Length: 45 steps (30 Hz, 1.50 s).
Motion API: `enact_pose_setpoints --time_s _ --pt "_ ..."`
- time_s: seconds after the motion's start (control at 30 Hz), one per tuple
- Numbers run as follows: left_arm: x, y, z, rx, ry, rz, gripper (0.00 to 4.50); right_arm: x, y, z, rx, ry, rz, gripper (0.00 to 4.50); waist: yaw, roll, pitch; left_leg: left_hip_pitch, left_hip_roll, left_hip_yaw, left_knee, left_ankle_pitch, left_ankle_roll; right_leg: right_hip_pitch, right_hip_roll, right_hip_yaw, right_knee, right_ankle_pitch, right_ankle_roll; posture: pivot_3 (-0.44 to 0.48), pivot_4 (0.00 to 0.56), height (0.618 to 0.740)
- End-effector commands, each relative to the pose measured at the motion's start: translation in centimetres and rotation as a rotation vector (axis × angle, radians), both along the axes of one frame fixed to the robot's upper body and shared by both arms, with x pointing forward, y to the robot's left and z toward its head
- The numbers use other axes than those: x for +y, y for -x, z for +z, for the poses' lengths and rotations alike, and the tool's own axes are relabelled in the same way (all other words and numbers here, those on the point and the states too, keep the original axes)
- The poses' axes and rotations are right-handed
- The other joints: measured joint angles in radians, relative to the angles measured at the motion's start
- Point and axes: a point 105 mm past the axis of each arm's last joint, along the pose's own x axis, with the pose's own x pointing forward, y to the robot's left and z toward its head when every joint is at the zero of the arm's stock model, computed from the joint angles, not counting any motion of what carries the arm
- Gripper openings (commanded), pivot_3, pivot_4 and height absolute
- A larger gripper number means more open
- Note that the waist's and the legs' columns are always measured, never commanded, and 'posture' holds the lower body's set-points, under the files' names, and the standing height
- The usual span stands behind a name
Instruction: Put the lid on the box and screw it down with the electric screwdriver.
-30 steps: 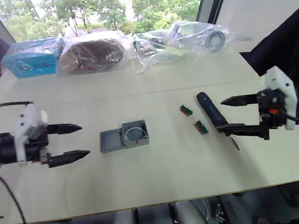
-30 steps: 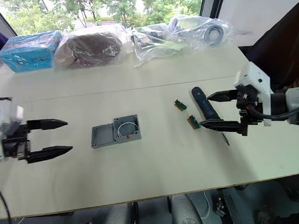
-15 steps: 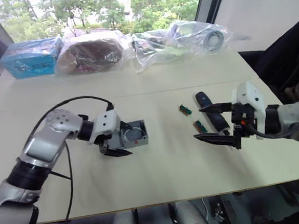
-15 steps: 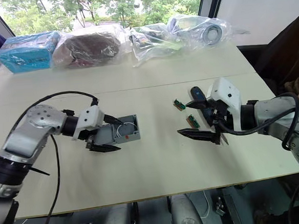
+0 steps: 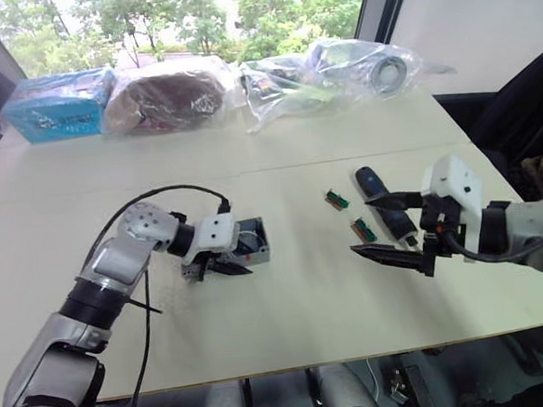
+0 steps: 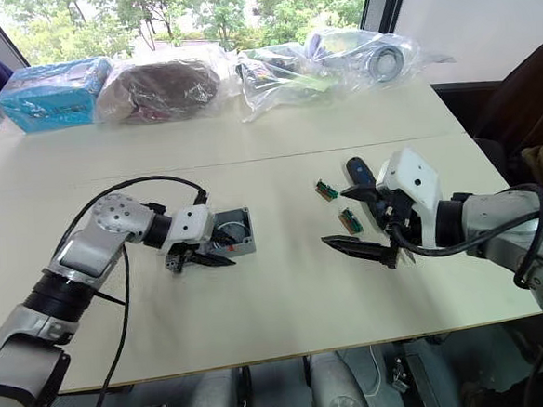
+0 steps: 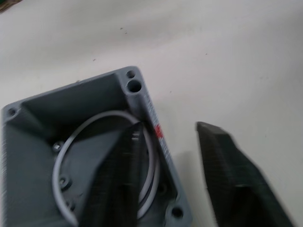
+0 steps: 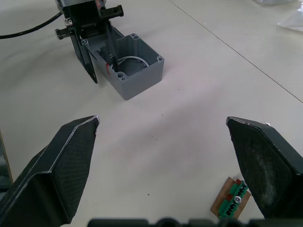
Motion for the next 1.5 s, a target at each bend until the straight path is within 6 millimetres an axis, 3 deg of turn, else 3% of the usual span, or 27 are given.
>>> enact_pose_setpoints --time_s 0.03,0.27,0.63,0.9,1.13,1.3,1.37,1.5 --pt "-0.7 -0.2 1.0 -0.031 -0.019 -0.084 0.12 0.2 0.4 1.2 -0.06 -0.006 0.005 4.5 0.0 0.0 0.0 0.0 0.0 0.0 0.0 0.0 0.0 0.0 0.0 0.0 0.0 0.0 0.0 0.0 0.15 0.74" --pt "-1.8 -0.8 0.8 -0.027 -0.074 -0.227 0.12 0.2 0.3 1.4 -0.076 -0.003 -0.004 4.5 0.002 0.0 0.0 -0.002 0.0 0.0 0.006 0.0 0.0 0.001 0.0 0.0 0.0 0.0 0.0 0.0 0.15 0.74" --pt "-6.0 -2.1 1.1 -0.061 -0.07 -0.411 0.12 0.1 0.9 1.2 -0.089 0.003 -0.033 4.5 0.005 0.0 0.0 -0.005 -0.001 -0.002 0.009 -0.001 0.002 0.001 0.0 0.0 0.0 0.002 0.003 0.0 0.15 0.74" --pt "-6.8 -2.1 0.7 -0.067 -0.088 -0.457 0.12 0.3 1.2 1.1 -0.088 -0.003 -0.043 4.5 0.004 0.0 0.0 -0.005 -0.001 -0.002 0.01 -0.001 0.002 0.001 0.0 0.0 0.0 0.002 0.003 0.0 0.15 0.74" --pt "-6.7 -2.6 1.5 -0.051 -0.073 -0.422 2.67 0.5 1.2 1.0 -0.086 -0.007 -0.037 4.5 0.003 0.0 0.0 -0.006 -0.001 -0.003 0.01 -0.001 0.002 0.001 0.0 0.0 0.0 0.002 0.003 0.0 0.15 0.74" --pt "-6.7 -2.9 4.2 -0.075 0.029 -0.377 4.48 0.7 1.2 1.0 -0.078 -0.008 -0.024 4.5 0.001 0.0 0.0 -0.006 -0.001 -0.003 0.01 -0.001 0.002 0.001 0.0 0.0 0.0 0.002 0.003 0.0 0.15 0.74" --pt "-6.2 -2.8 5.7 -0.07 0.087 -0.344 4.48 0.7 1.1 1.0 -0.076 -0.009 -0.021 4.5 0.0 0.0 0.0 -0.006 -0.001 -0.004 0.01 -0.001 0.002 0.001 0.0 0.0 0.0 0.002 0.003 0.0 0.15 0.74" --pt "-3.4 -2.6 7.5 -0.082 0.186 -0.188 4.48 0.8 0.9 1.1 -0.072 -0.011 -0.008 4.5 -0.008 0.0 0.0 -0.005 0.0 -0.004 0.01 -0.001 0.003 0.001 0.001 0.0 0.0 0.002 0.004 0.0 0.15 0.74"
